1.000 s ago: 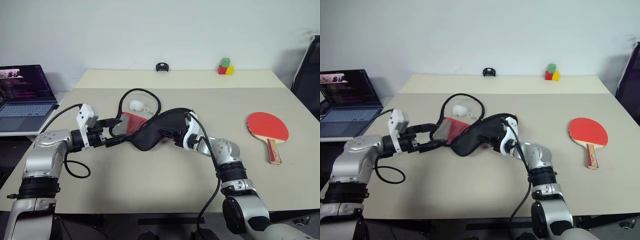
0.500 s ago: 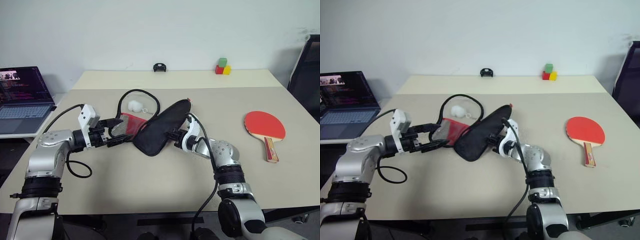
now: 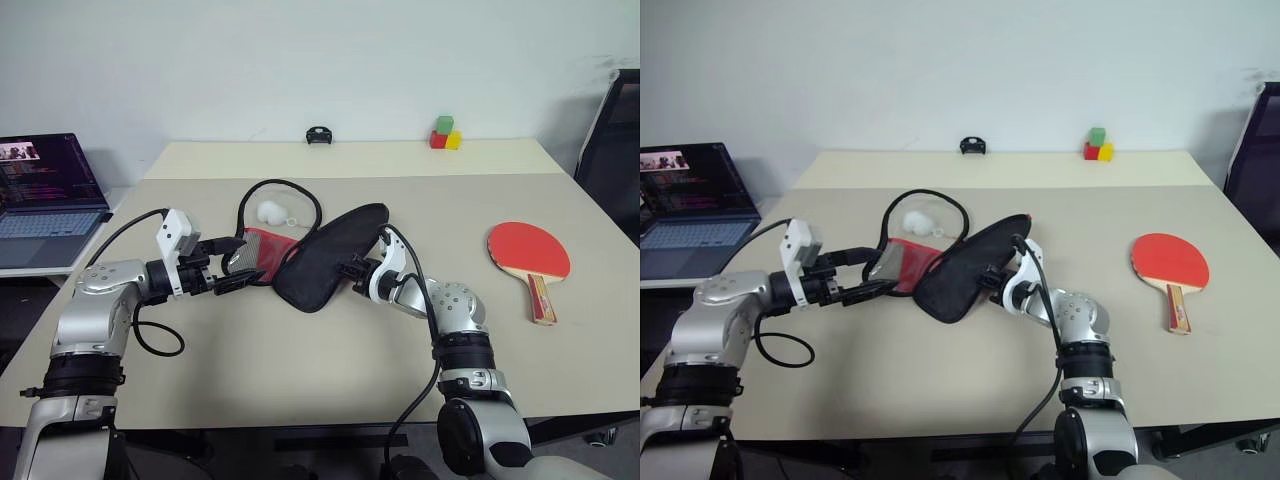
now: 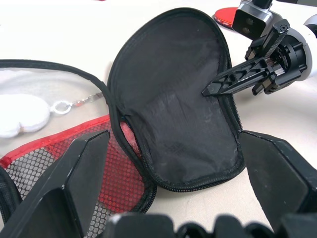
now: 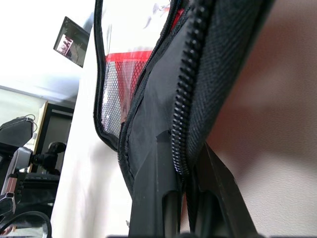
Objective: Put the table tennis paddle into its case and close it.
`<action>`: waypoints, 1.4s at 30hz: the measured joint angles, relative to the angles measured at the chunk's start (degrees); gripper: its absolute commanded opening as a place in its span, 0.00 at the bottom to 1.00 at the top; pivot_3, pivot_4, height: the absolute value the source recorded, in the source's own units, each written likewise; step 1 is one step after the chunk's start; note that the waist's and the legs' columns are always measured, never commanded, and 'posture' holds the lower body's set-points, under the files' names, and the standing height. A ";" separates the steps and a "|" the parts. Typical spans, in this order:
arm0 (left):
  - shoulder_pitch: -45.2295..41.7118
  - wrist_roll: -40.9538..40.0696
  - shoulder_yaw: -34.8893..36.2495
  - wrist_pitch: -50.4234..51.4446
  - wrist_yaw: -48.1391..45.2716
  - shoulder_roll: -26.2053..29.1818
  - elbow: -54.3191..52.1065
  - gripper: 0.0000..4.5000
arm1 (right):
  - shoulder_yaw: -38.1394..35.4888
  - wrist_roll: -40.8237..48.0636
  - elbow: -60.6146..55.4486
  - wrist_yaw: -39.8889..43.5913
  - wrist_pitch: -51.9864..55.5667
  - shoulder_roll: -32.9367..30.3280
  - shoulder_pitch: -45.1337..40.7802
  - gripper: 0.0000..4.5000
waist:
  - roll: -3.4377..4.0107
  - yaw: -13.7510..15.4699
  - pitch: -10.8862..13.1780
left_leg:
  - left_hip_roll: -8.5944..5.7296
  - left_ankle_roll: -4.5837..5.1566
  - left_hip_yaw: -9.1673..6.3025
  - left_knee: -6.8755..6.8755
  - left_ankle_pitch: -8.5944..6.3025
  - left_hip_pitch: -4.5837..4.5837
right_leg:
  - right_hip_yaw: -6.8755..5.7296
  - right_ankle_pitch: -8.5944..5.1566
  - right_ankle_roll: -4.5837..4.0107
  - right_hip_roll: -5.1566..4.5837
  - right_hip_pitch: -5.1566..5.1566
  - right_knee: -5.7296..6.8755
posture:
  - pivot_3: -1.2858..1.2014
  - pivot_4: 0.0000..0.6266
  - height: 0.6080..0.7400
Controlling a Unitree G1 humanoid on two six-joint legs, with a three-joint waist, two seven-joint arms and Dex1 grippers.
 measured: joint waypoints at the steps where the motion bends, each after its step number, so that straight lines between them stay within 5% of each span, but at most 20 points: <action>1: 0.00 0.00 0.00 0.00 0.00 0.00 0.00 1.00 | 0.00 0.03 0.00 -0.03 0.00 0.00 0.01 0.01 | 0.00 0.00 0.00 | 0.00 0.00 0.00 0.00 0.00 0.00 | 0.00 0.00 0.00 0.00 0.00 0.00 | 0.52 0.24 1.00; 6: -0.05 0.00 -0.10 0.25 0.08 -0.25 -0.50 1.00 | -0.06 1.24 -1.74 0.02 2.32 -1.19 0.78 0.01 | 0.00 0.07 0.00 | 0.00 0.00 -0.01 0.00 0.00 -0.02 | -0.01 0.00 0.00 0.00 0.00 -0.02 | 0.52 0.24 1.00; 10: 1.06 -0.87 -1.72 2.63 -0.09 -1.74 -6.68 1.00 | -2.94 10.21 -18.06 2.37 25.55 -14.99 7.33 0.01 | -0.04 1.71 -0.02 | -0.14 0.02 -0.23 0.04 -0.01 -0.29 | 0.03 0.00 0.00 -0.10 0.09 -0.49 | 0.52 0.24 1.00; 16: 0.91 -1.27 -2.87 4.00 -0.07 -2.17 -8.88 1.00 | -5.57 11.90 -22.09 2.27 32.41 -12.57 7.34 0.01 | -0.05 -0.30 -0.03 | 0.03 0.12 -0.14 -0.07 -0.06 0.01 | 0.16 -0.02 -0.03 0.13 0.07 -0.06 | 0.52 0.24 1.00; 29: 0.92 -1.35 -3.26 4.83 -0.03 -2.13 -8.97 1.00 | -1.06 11.31 -18.75 8.37 32.77 -24.80 4.96 0.01 | -0.06 0.16 -0.03 | 0.02 0.12 -0.10 0.02 -0.04 -0.03 | 0.12 -0.02 -0.03 0.11 0.10 -0.04 | 0.52 0.24 1.00; 34: 0.93 -1.34 -3.39 4.88 0.00 -2.19 -9.02 1.00 | 5.08 7.27 -11.64 16.02 29.01 -35.53 0.50 0.01 | -0.06 0.22 -0.02 | 0.02 0.13 -0.09 0.02 -0.04 -0.05 | 0.11 -0.02 -0.03 0.11 0.11 -0.12 | 0.52 0.24 1.00; 42: 0.91 -1.34 -3.76 5.00 -0.03 -2.32 -9.33 1.00 | 14.99 0.25 -2.13 27.44 20.84 -41.22 -3.29 0.01 | -0.07 0.16 -0.02 | 0.05 0.13 -0.05 0.03 -0.04 -0.09 | 0.13 -0.02 -0.03 0.11 0.11 -0.20 | 0.52 0.24 1.00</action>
